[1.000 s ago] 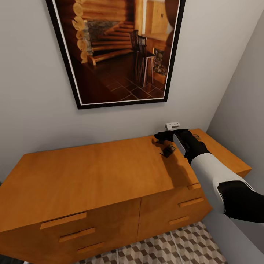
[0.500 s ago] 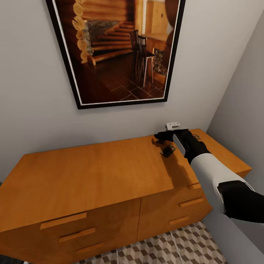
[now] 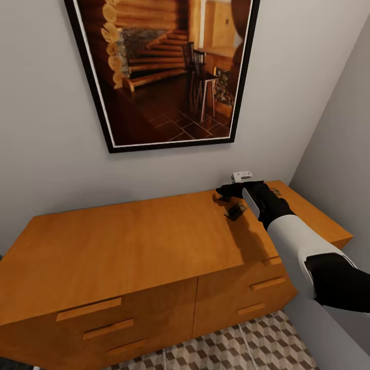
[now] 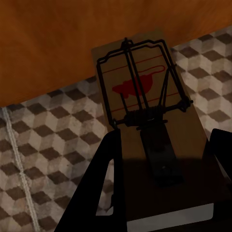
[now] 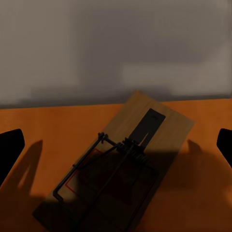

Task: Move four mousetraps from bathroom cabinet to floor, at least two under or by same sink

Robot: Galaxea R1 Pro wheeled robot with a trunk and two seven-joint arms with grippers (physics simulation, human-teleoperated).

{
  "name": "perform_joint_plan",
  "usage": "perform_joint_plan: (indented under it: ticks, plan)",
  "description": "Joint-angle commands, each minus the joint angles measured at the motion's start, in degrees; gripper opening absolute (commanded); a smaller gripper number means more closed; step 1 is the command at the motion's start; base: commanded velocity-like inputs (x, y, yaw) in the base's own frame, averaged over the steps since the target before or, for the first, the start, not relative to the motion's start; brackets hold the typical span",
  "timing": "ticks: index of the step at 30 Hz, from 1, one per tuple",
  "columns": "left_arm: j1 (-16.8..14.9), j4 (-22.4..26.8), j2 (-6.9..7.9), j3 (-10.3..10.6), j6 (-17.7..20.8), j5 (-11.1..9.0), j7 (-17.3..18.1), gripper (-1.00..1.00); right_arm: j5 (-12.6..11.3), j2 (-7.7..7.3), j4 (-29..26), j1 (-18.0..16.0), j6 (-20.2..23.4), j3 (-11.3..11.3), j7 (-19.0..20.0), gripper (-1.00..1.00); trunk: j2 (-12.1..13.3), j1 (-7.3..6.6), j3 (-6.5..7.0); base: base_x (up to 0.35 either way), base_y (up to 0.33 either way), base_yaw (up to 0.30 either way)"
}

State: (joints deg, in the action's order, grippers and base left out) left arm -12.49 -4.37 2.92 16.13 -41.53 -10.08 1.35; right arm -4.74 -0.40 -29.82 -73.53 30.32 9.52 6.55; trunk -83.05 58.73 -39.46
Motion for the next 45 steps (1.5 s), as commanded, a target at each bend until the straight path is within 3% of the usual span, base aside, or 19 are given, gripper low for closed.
perform_joint_plan:
  ticks: [1, 19, 45]
  plan:
    - [-0.08, -0.2, -0.02, 0.48, -0.31, -0.55, 0.14, -1.0, -0.47, -0.04, -0.06, -0.04, 0.26, 0.23, -0.14, 1.0, -0.03, 0.0, -0.05, 0.0, 0.0, 0.0]
    - [-0.08, -0.21, -0.02, 0.48, -0.31, -0.55, 0.14, -1.0, -0.49, -0.04, -0.04, -0.04, 0.26, 0.23, -0.14, 1.0, -0.03, 0.0, -0.13, 0.0, 0.0, 0.0]
    - [-0.08, -0.2, -0.02, 0.48, -0.31, -0.55, 0.14, -1.0, -0.45, -0.04, 0.03, -0.04, 0.26, 0.23, -0.14, 1.0, -0.03, 0.0, -1.49, 0.0, 0.0, 0.0]
